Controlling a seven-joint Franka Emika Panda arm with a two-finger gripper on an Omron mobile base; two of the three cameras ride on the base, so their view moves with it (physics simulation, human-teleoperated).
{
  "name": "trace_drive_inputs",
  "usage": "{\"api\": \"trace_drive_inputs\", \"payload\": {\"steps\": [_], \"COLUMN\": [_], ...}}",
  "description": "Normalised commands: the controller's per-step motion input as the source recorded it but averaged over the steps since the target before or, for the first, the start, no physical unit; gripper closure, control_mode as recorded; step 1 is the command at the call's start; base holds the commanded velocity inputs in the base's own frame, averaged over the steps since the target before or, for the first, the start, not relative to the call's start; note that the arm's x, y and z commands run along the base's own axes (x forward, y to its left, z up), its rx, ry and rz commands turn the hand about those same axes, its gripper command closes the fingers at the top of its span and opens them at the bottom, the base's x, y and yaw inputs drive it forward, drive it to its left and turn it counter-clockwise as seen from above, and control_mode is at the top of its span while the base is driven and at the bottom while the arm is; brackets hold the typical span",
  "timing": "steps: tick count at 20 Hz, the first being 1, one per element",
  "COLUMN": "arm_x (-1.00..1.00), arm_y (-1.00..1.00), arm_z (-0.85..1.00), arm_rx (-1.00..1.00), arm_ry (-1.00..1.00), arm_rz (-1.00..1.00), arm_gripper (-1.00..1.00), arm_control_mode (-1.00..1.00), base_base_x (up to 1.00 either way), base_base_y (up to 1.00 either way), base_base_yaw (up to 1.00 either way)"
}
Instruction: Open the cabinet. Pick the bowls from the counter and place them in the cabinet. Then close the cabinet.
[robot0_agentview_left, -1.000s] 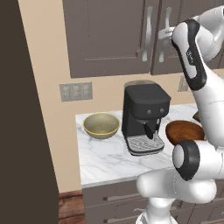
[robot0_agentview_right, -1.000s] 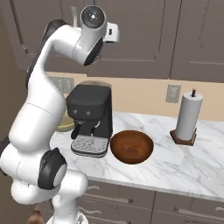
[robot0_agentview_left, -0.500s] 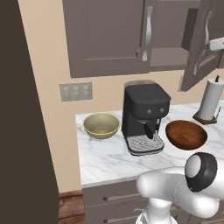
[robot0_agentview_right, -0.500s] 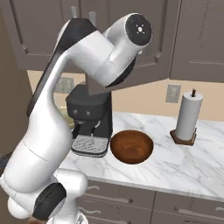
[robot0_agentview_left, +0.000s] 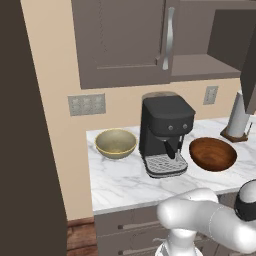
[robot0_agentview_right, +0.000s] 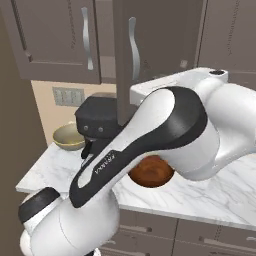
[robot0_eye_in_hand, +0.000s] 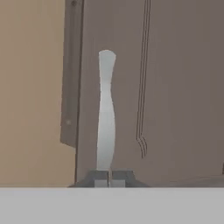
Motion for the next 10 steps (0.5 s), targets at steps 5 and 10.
{"api": "trace_drive_inputs", "payload": {"steps": [5,10], "arm_x": [-1.0,-0.9], "arm_y": [0.92,1.0], "arm_z": [-0.66,-0.02], "arm_rx": [-0.1,-0.09], "arm_ry": [-0.71,-0.66], "arm_rz": [-0.05,-0.21], "arm_gripper": [-1.0,-1.0], "arm_control_mode": [-1.0,-1.0], "base_base_x": [0.0,0.0], "base_base_y": [0.0,0.0], "base_base_yaw": [0.0,0.0]}}
